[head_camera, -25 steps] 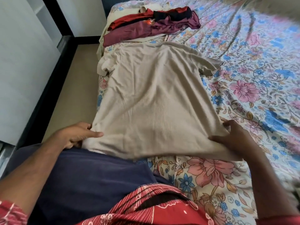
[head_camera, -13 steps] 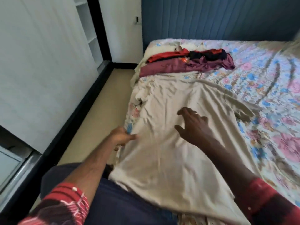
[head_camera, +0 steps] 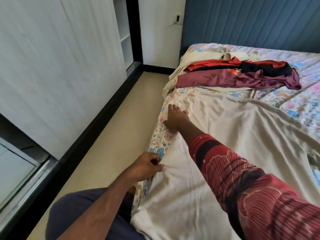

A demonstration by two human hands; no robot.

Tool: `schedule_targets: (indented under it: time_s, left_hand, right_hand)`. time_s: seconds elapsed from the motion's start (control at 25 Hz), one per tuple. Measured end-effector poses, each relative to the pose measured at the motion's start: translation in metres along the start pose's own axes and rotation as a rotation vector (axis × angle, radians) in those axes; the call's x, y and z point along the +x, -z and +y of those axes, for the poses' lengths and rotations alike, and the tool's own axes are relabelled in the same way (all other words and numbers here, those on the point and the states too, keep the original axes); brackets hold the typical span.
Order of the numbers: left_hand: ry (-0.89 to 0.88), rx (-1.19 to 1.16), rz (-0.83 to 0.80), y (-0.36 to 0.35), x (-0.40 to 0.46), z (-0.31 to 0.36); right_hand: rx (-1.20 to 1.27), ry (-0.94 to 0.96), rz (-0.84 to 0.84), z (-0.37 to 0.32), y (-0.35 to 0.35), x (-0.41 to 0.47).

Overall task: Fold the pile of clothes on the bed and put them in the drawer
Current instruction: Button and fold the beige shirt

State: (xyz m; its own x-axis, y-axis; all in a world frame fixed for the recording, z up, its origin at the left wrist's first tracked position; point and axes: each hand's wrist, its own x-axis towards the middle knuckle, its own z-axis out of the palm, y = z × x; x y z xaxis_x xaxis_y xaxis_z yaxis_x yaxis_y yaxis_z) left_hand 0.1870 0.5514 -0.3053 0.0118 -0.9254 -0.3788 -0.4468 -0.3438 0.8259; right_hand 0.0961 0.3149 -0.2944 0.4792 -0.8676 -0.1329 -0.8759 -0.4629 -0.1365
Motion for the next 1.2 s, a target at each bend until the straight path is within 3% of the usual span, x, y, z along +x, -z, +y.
schedule_targets:
  time_s: [0.12,0.2,0.44,0.52,0.6,0.72,0.8,0.88,1.0,1.12,1.2]
  left_hand:
    - [0.040,-0.091,-0.032,0.002,-0.010,-0.006]
    - [0.059,-0.103,-0.063,0.000,-0.016,-0.004]
    - [-0.098,-0.075,-0.017,-0.016,-0.016,0.034]
    - [-0.180,-0.032,-0.036,-0.032,-0.010,0.057]
    - [-0.228,0.027,-0.061,-0.060,-0.004,0.079]
    - [-0.277,0.186,-0.100,-0.104,0.002,0.099]
    - [-0.274,0.287,-0.096,-0.121,0.003,0.100]
    - [-0.243,0.289,-0.092,-0.122,0.005,0.096]
    - [-0.215,0.254,-0.111,-0.116,-0.001,0.094]
    - [-0.197,0.248,-0.128,-0.112,-0.014,0.091]
    - [-0.195,0.300,-0.120,-0.110,-0.026,0.088]
  right_hand:
    - [0.026,-0.075,0.142,0.001,-0.012,0.005]
    - [0.177,-0.094,0.198,0.002,-0.007,0.007]
    - [1.382,-0.357,0.347,0.053,0.053,-0.012]
    - [1.633,-0.397,0.386,0.088,0.061,-0.026]
    - [1.515,-0.531,0.462,0.133,0.059,-0.042]
    - [0.910,-0.681,0.315,0.170,0.049,-0.075]
    - [0.814,-0.572,0.251,0.177,0.046,-0.090]
    - [0.786,-0.447,0.299,0.184,0.039,-0.091]
    - [0.774,-0.535,0.360,0.201,0.040,-0.093]
    - [0.362,-0.513,0.304,0.202,0.043,-0.117]
    - [0.245,-0.328,0.349,0.172,0.038,-0.154]
